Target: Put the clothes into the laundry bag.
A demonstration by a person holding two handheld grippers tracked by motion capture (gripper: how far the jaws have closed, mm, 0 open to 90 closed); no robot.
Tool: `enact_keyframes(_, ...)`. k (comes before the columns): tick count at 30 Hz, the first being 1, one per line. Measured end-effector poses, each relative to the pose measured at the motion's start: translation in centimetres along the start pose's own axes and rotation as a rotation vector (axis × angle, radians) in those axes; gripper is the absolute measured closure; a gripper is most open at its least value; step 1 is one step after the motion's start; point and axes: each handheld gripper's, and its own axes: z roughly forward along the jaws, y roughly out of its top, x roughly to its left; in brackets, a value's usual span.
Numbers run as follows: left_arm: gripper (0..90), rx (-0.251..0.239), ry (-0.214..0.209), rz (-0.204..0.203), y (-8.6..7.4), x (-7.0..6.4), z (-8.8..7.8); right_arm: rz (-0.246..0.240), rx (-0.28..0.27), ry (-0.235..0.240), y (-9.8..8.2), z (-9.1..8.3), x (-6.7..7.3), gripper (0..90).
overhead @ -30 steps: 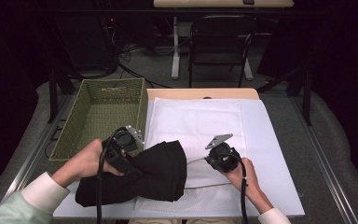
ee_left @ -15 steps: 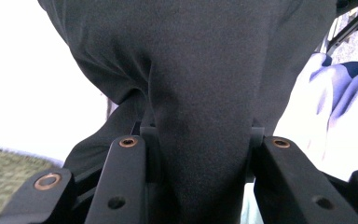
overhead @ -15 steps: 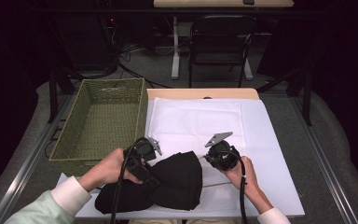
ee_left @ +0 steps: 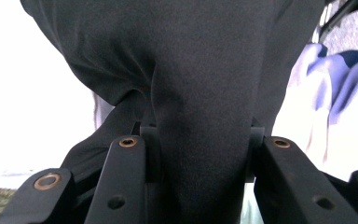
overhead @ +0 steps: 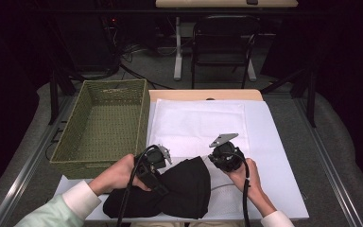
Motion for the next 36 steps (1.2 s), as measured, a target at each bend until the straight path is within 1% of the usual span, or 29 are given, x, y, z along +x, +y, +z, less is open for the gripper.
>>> enact_keyframes(1,65.4,-0.005,-0.001,0.005,0.0,-0.1,0.2,0.002,-0.001,-0.001,0.0,0.0,0.0,88.7)
enact_keyframes(2,65.4,0.005,-0.007,0.012,0.0,-0.1,0.2,0.007,-0.001,-0.003,0.0,0.0,-0.1,88.7)
enact_keyframes(4,65.4,0.001,-0.014,0.013,0.0,-0.2,0.3,0.013,-0.004,-0.003,-0.1,0.0,-0.1,88.7)
enact_keyframes(6,65.4,0.006,-0.024,0.027,0.1,-0.3,0.4,0.021,-0.009,-0.005,-0.1,0.0,-0.1,88.7)
enact_keyframes(8,65.4,0.0,-0.025,0.044,0.2,-0.7,0.6,0.021,-0.01,-0.01,-0.1,0.0,-0.2,88.7)
enact_keyframes(9,65.4,0.002,-0.028,0.044,0.3,-0.8,0.7,0.022,-0.01,-0.013,-0.1,0.0,-0.2,88.7)
enact_keyframes(10,65.4,0.017,-0.036,0.055,0.4,-0.9,0.8,0.024,-0.009,-0.014,-0.1,0.0,-0.3,88.7)
enact_keyframes(11,65.4,0.02,-0.046,0.059,0.4,-0.9,0.9,0.028,-0.01,-0.017,-0.1,0.0,-0.3,88.7)
enact_keyframes(12,65.4,0.032,-0.044,0.064,0.5,-0.9,1.0,0.026,-0.014,-0.018,-0.1,0.0,-0.4,88.7)
enact_keyframes(15,65.3,0.031,-0.044,0.061,0.6,-0.9,1.3,0.023,-0.022,-0.023,-0.1,-0.2,-0.4,88.7)
enact_keyframes(16,65.3,0.027,-0.039,0.051,0.6,-0.8,1.4,0.023,-0.021,-0.019,-0.1,-0.3,-0.5,88.7)
enact_keyframes(17,65.3,0.03,-0.033,0.06,0.7,-0.7,1.4,0.032,-0.031,-0.019,-0.1,-0.4,-0.4,88.7)
enact_keyframes(18,65.3,0.016,-0.03,0.043,0.7,-0.7,1.5,0.03,-0.033,-0.018,0.0,-0.5,-0.4,88.7)
enact_keyframes(19,65.3,0.013,-0.018,0.033,0.7,-0.5,1.5,0.026,-0.032,-0.014,0.0,-0.6,-0.4,88.7)
enact_keyframes(20,65.3,0.009,-0.007,0.016,0.8,-0.3,1.4,0.033,-0.042,-0.009,0.1,-0.7,-0.4,88.7)
enact_keyframes(22,65.2,-0.016,0.019,-0.017,1.0,-0.1,1.5,0.031,-0.048,-0.005,0.2,-1.0,-0.2,88.7)
enact_keyframes(23,65.1,-0.02,0.03,-0.031,1.1,0.1,1.4,0.029,-0.051,-0.004,0.3,-1.2,-0.2,88.6)
enact_keyframes(24,65.1,-0.028,0.034,-0.041,1.2,0.2,1.5,0.025,-0.051,-0.003,0.4,-1.4,-0.1,88.6)
enact_keyframes(25,65.0,-0.024,0.038,-0.043,1.3,0.3,1.4,0.025,-0.058,-0.001,0.4,-1.5,-0.1,88.6)
enact_keyframes(26,65.0,-0.038,0.045,-0.065,1.3,0.4,1.5,0.024,-0.06,0.0,0.4,-1.6,-0.1,88.6)
enact_keyframes(28,64.9,-0.055,0.064,-0.094,1.5,0.5,1.6,0.023,-0.068,0.005,0.5,-1.9,0.0,88.6)
enact_keyframes(29,64.8,-0.066,0.088,-0.118,1.6,0.7,1.5,0.026,-0.073,0.006,0.6,-2.1,0.0,88.6)
enact_keyframes(32,64.4,-0.095,0.101,-0.162,1.7,1.2,1.5,0.02,-0.08,0.01,0.8,-2.5,0.3,88.6)
enact_keyframes(34,63.9,-0.128,0.116,-0.198,1.9,1.5,1.5,0.011,-0.085,0.014,0.9,-2.7,0.5,88.6)
enact_keyframes(36,63.2,-0.142,0.126,-0.216,1.9,1.9,1.8,0.009,-0.086,0.019,0.9,-2.8,0.8,88.6)
